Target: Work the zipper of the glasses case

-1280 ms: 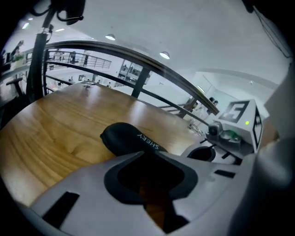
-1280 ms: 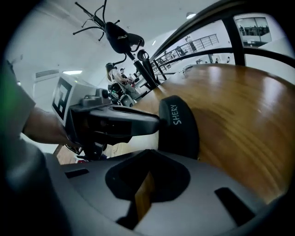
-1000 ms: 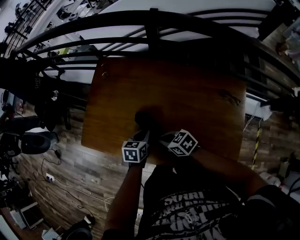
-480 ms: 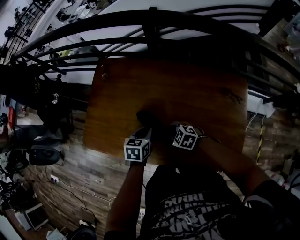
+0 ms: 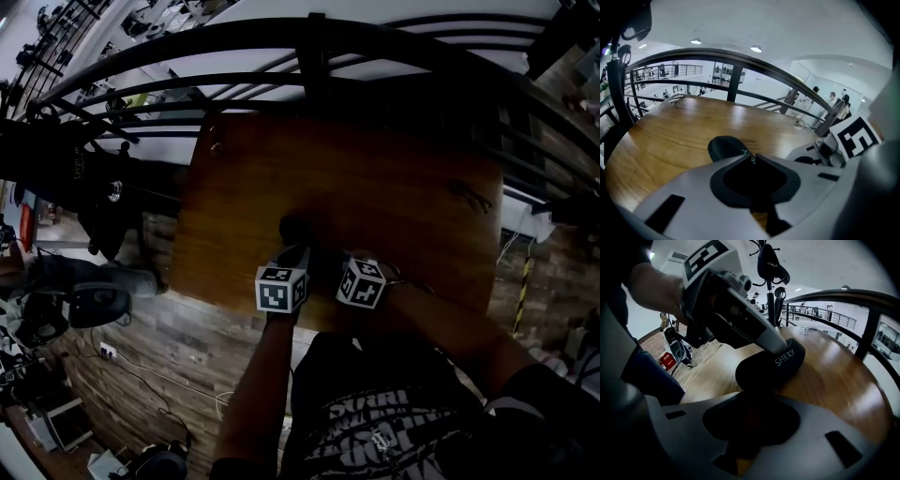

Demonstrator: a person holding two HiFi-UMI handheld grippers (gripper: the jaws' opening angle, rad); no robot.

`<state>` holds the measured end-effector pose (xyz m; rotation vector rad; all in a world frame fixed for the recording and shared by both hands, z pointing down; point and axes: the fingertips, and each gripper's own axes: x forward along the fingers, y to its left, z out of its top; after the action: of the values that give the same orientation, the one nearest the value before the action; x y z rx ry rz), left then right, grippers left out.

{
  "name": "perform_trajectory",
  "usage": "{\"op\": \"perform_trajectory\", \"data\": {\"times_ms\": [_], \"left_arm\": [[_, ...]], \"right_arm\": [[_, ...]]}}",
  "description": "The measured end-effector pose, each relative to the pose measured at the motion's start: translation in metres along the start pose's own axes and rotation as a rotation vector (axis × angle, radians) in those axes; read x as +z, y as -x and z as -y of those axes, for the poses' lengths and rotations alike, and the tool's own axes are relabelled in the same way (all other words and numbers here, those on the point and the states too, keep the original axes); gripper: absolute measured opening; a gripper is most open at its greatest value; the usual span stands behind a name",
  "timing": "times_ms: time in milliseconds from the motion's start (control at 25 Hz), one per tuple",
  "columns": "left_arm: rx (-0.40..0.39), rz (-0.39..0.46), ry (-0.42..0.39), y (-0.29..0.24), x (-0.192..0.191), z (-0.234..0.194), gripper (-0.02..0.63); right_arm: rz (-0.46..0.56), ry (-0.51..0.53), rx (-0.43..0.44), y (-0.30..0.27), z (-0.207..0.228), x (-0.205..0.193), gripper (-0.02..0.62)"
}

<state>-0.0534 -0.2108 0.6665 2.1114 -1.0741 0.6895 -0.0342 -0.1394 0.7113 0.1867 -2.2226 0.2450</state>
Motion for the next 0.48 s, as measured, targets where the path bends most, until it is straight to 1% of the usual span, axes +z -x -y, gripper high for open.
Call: {"op": "perform_trajectory", "data": {"times_ms": [120, 280, 360, 440, 480], "left_arm": [[0.021, 0.003, -0.008, 0.005, 0.000, -0.008, 0.012], [0.027, -0.014, -0.024, 0.008, -0.003, -0.012, 0.008], [0.030, -0.036, -0.046, 0.008, -0.005, -0.013, 0.008], [0.041, -0.064, -0.085, 0.007, -0.008, -0.015, 0.008], [0.047, -0.075, -0.111, 0.006, -0.009, -0.015, 0.008]], "right_arm": [[0.000, -0.052, -0.031, -0.004, 0.002, 0.002, 0.075], [-0.015, -0.099, -0.056, -0.010, -0.001, -0.001, 0.075], [-0.012, -0.086, -0.069, -0.013, -0.002, 0.002, 0.077], [-0.014, -0.057, -0.084, -0.016, -0.001, 0.002, 0.075], [-0.017, -0.041, -0.084, -0.016, -0.001, 0.001, 0.052]]}}
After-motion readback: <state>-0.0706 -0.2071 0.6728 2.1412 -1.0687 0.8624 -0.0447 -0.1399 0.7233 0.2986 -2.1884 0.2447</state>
